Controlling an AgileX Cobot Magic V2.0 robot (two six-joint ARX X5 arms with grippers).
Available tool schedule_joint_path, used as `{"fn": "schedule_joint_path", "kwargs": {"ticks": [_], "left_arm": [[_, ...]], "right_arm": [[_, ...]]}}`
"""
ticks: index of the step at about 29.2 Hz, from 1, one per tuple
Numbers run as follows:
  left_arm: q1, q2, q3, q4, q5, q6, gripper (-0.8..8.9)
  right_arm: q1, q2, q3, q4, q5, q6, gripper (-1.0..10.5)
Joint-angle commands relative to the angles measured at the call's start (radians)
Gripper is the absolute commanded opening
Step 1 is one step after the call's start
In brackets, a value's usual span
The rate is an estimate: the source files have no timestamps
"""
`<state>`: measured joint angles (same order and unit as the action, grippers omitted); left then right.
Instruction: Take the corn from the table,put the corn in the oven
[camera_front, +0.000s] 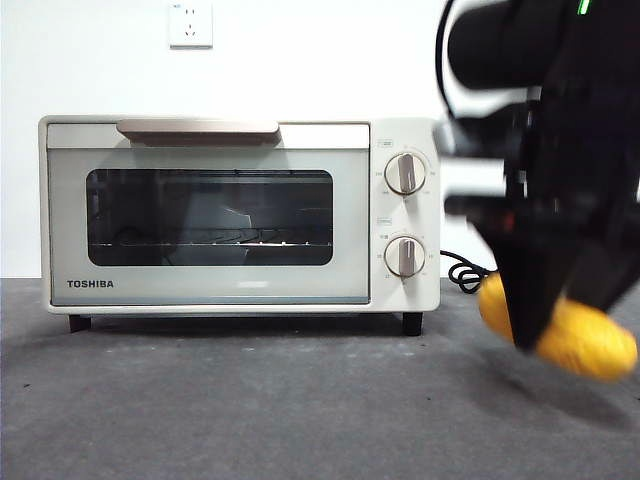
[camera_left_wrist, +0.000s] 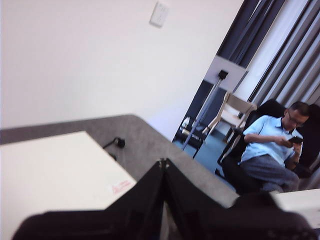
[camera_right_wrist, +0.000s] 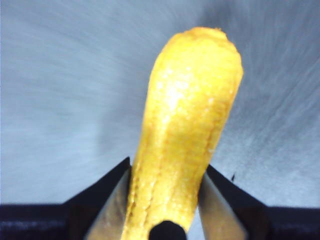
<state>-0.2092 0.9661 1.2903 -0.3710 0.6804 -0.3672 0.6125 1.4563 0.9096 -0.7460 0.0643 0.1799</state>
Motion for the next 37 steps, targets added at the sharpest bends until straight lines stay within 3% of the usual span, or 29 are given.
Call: {"fn": "schedule_joint_path", "kwargs": {"ticks": [1, 6, 17, 32, 37], "left_arm": [[-0.008, 0.032, 0.001, -0.028, 0.000, 0.060, -0.05], [-0.023, 0.104, 0.001, -0.107, -0.028, 0.137, -0.06], [-0.117, 0.284, 0.001, -0.257, -0.328, 0.274, -0.06], [-0.209, 0.454, 0.001, -0.264, -0.574, 0.307, -0.06], [-0.211, 0.478, 0.001, -0.273, -0.577, 0.313, -0.06]], "right_arm": [[0.027, -0.098, -0.002, -0.012, 0.002, 0.011, -0.1], [0.067, -0.271, -0.002, -0.020, -0.042, 0.034, -0.1], [0.082, -0.548, 0.002, -0.018, -0.221, 0.068, -0.1], [0.082, -0.617, 0.002, -0.035, -0.225, 0.079, -0.1], [0.082, -0.617, 0.002, -0.041, -0.225, 0.079, -0.1]]}}
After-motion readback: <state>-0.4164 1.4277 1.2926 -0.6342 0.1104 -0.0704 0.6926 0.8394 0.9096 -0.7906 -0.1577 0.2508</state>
